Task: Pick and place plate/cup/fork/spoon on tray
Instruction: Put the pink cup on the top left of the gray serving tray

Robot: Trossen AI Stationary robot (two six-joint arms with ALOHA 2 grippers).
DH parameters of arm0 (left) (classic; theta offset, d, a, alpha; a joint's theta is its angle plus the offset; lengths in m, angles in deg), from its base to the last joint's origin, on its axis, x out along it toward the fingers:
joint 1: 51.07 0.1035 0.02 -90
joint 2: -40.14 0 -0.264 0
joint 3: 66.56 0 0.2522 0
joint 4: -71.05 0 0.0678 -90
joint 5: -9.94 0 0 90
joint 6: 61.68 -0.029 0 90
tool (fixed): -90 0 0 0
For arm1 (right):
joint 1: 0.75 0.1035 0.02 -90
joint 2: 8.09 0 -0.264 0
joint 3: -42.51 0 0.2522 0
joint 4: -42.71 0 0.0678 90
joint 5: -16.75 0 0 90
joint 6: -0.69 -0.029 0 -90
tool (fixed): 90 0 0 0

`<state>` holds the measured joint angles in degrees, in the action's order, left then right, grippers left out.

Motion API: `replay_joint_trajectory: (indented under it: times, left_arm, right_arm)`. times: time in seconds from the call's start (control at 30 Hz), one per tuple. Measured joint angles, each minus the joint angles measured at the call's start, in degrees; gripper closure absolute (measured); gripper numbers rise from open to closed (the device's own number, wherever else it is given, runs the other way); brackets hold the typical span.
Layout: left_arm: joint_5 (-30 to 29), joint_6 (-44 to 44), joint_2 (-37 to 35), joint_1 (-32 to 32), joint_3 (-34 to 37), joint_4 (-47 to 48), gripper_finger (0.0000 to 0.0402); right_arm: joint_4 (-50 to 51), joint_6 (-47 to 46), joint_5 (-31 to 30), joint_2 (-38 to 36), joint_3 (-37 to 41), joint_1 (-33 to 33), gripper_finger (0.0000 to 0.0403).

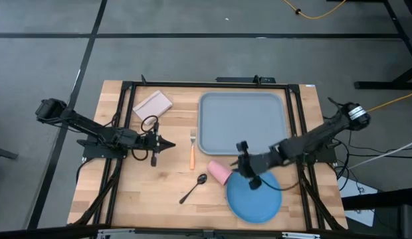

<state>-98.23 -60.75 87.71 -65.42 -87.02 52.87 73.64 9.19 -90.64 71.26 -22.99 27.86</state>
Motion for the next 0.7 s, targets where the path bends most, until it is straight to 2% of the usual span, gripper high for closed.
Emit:
replay_joint_trajectory:
  times: [0.13,0.43,0.5,0.7]
  left_arm:
    - [-1.3,0.0,0.0,0.0,0.0,0.0,0.0401]
    - [-1.7,0.0,0.0,0.0,0.0,0.4,0.0401]
    - [-1.7,0.4,0.0,0.0,0.0,0.4,0.0401]
    - [-1.7,0.4,0.0,0.0,0.0,0.8,0.0401]
  right_arm:
    - [-0.1,-0.9,-5.8,3.3,0.0,6.6,0.0308]
    - [-5.1,4.7,-27.6,13.8,0.1,13.2,0.0309]
    - [-5.4,5.3,-28.9,15.2,0.1,13.3,0.0309]
    - [-6.5,4.0,-27.8,17.5,0.1,13.3,0.0309]
